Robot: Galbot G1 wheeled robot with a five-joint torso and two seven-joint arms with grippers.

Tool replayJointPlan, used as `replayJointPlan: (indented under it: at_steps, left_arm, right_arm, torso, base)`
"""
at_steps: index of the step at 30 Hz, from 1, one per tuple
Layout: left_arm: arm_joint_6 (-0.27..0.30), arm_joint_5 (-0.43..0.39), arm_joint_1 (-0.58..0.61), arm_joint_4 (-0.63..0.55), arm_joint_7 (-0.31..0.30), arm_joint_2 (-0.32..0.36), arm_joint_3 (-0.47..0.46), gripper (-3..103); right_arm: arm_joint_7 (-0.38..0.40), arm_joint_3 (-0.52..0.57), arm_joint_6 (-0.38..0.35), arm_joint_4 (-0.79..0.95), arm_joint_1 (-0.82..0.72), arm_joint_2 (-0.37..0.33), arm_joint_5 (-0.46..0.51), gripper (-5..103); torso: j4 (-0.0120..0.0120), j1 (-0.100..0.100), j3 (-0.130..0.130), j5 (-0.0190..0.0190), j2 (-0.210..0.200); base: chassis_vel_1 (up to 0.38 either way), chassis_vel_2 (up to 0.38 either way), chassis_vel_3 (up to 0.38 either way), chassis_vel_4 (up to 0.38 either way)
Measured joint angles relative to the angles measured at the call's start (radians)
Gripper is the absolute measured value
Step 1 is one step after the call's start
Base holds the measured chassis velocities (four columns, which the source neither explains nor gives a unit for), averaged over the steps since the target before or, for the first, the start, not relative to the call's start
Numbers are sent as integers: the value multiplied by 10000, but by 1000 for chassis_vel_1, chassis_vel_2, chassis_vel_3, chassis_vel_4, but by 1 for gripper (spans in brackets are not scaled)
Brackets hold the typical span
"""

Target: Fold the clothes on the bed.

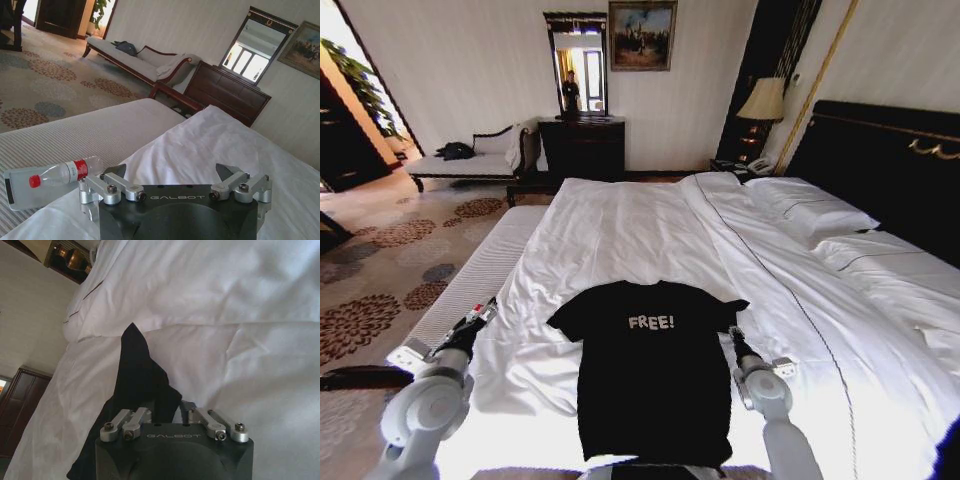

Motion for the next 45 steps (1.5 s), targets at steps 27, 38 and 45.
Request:
replayJointPlan:
  at_steps: [27,38,45]
  left_arm:
    - [-12,-126,-363,390,-6,-31,296,100]
    - [-27,-35,-341,483,15,-147,399,100]
    - [35,-405,-792,334,8,211,456,100]
  right_arm:
    - [351,57,-41,1050,-1125,311,-290,0]
    - [333,161,31,1850,-1453,466,-776,17]
    - [442,972,273,3514,-1738,189,-558,44]
  torso:
    - [0,0,0,0,0]
    - [1,0,0,1,0]
    - [0,-1,0,-1,0]
  base:
    - [0,0,0,0]
    - [0,0,0,0]
    - [0,0,0,0]
